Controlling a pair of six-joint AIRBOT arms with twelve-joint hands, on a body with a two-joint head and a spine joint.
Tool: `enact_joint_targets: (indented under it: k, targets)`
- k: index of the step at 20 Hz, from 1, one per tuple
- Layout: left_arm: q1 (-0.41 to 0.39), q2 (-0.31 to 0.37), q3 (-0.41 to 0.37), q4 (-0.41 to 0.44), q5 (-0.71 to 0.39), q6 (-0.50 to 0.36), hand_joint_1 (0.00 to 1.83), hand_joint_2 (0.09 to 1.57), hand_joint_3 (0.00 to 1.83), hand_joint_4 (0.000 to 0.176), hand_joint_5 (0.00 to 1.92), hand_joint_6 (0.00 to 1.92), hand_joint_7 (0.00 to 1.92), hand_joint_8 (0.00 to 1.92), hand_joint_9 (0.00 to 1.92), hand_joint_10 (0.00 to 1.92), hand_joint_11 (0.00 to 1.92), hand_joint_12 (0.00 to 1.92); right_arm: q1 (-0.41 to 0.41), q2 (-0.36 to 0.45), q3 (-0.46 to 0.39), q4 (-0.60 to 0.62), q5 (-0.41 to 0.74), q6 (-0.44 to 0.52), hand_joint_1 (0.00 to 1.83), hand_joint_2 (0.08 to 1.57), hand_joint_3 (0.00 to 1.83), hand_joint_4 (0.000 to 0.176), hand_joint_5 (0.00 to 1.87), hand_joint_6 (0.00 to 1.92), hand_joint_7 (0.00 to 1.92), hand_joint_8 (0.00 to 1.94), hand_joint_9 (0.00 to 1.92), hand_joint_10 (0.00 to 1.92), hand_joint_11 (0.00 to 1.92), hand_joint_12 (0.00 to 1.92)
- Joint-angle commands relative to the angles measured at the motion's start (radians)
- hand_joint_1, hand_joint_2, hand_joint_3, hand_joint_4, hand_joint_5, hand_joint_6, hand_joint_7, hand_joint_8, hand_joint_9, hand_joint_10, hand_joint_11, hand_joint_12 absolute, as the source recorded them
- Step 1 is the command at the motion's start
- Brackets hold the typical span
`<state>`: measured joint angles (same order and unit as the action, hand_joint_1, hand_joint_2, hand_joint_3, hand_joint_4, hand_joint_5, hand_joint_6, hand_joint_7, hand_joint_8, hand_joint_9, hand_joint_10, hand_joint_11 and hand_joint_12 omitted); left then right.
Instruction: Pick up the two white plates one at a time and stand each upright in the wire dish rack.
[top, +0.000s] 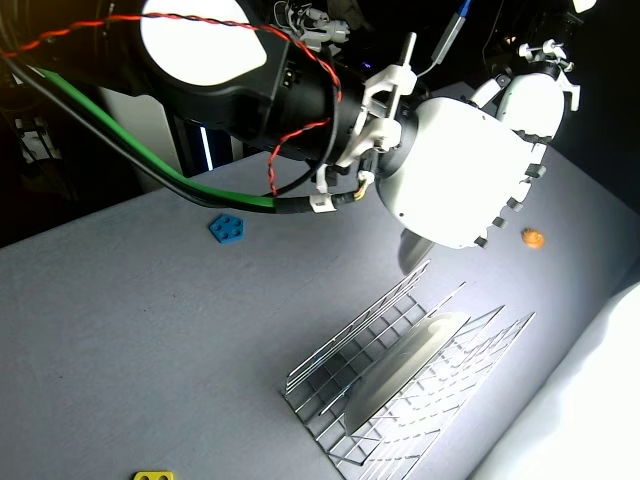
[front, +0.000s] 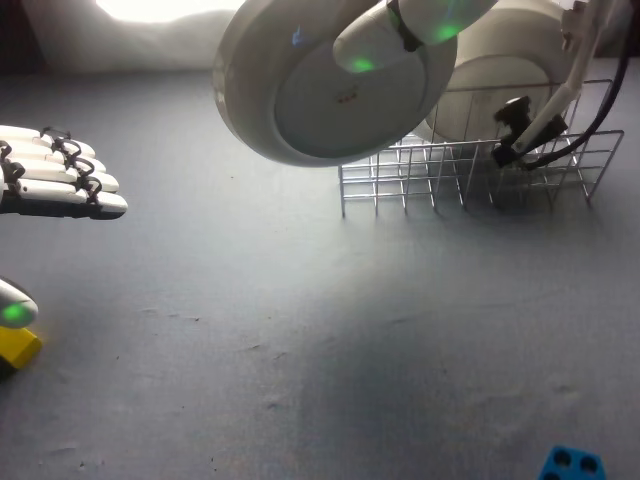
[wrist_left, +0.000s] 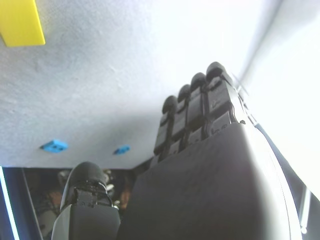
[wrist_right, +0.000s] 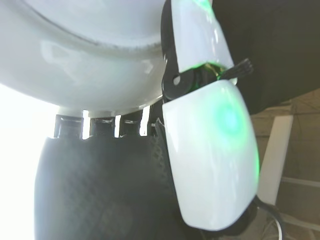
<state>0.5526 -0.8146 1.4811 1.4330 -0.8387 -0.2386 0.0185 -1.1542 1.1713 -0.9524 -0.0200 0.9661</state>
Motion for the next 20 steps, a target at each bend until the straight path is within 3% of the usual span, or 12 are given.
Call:
enact_joint_targets:
  k: [1, 7, 14, 20]
  targets:
    - [-0.010, 0.008, 0.002, -0.059, -0.022, -0.004, 0.00, 1.12, 0.00, 0.000, 0.04, 0.00, 0.00, 0.00, 0.00, 0.00, 0.00, 0.00, 0.017, 0.001, 0.005, 0.028, 0.090, 0.018, 1.38, 1.10, 0.00, 0.000, 0.94, 1.04, 1.02, 0.95, 0.94, 1.07, 0.83, 1.15]
    - [-0.009, 0.006, 0.002, -0.059, -0.022, -0.004, 0.00, 1.12, 0.00, 0.000, 0.04, 0.01, 0.02, 0.01, 0.00, 0.00, 0.00, 0.00, 0.012, -0.066, 0.070, 0.094, 0.089, 0.017, 1.38, 1.10, 0.00, 0.000, 0.93, 1.05, 1.01, 0.98, 0.93, 1.07, 0.82, 1.15]
    - [-0.004, 0.005, 0.003, -0.059, -0.022, -0.004, 0.00, 1.13, 0.00, 0.000, 0.04, 0.00, 0.02, 0.00, 0.00, 0.00, 0.00, 0.00, 0.038, -0.098, 0.076, 0.097, 0.086, 0.013, 1.38, 1.09, 0.00, 0.000, 0.96, 0.99, 1.05, 0.93, 0.95, 1.04, 0.85, 1.13]
    - [-0.005, 0.005, 0.004, -0.059, -0.022, -0.004, 0.00, 1.13, 0.00, 0.000, 0.04, 0.00, 0.02, 0.00, 0.00, 0.00, 0.00, 0.00, 0.039, -0.110, 0.077, 0.094, 0.115, -0.037, 1.37, 1.11, 0.00, 0.000, 0.91, 1.07, 1.02, 0.98, 0.92, 1.09, 0.82, 1.15]
